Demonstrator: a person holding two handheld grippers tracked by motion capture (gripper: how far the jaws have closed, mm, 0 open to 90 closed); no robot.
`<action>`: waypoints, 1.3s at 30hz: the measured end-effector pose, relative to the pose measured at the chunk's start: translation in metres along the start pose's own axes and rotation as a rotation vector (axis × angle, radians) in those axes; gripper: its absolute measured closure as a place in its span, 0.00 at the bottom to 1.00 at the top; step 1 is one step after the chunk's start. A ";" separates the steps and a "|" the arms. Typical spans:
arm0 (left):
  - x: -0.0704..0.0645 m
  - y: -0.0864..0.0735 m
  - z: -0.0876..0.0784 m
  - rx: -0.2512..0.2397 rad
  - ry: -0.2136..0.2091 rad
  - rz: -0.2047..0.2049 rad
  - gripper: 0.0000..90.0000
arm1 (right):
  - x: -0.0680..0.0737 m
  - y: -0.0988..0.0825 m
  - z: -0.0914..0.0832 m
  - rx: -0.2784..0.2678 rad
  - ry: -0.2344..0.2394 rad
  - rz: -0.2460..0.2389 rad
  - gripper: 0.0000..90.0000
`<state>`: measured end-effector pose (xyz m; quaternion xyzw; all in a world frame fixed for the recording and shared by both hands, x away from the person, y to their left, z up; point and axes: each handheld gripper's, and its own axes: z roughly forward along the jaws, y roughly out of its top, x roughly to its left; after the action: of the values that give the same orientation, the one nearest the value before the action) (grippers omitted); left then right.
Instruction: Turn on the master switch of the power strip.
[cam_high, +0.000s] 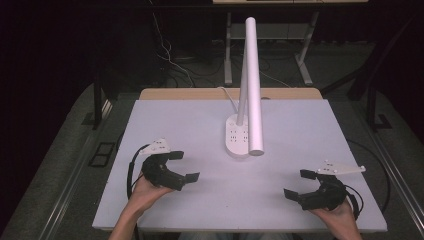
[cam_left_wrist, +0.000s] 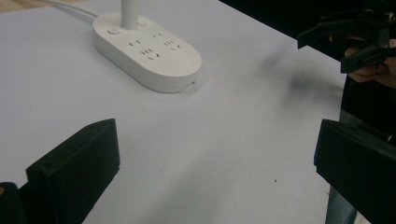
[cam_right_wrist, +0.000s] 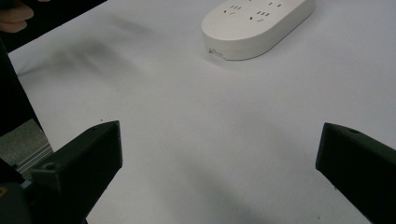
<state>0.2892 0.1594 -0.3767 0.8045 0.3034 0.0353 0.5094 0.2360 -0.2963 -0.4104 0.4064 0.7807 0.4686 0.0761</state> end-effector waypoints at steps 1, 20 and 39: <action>0.001 0.002 0.001 0.000 -0.002 0.004 0.00 | 0.000 0.000 0.000 0.000 0.000 0.000 0.00; 0.011 0.031 0.018 0.034 -0.018 0.037 0.00 | -0.001 -0.001 -0.001 0.001 -0.007 0.004 0.00; 0.019 0.061 0.044 0.084 -0.034 0.090 0.00 | -0.001 -0.002 -0.002 0.007 -0.004 0.009 0.00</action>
<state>0.3484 0.1166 -0.3514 0.8384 0.2595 0.0318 0.4782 0.2350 -0.2988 -0.4115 0.4112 0.7804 0.4652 0.0740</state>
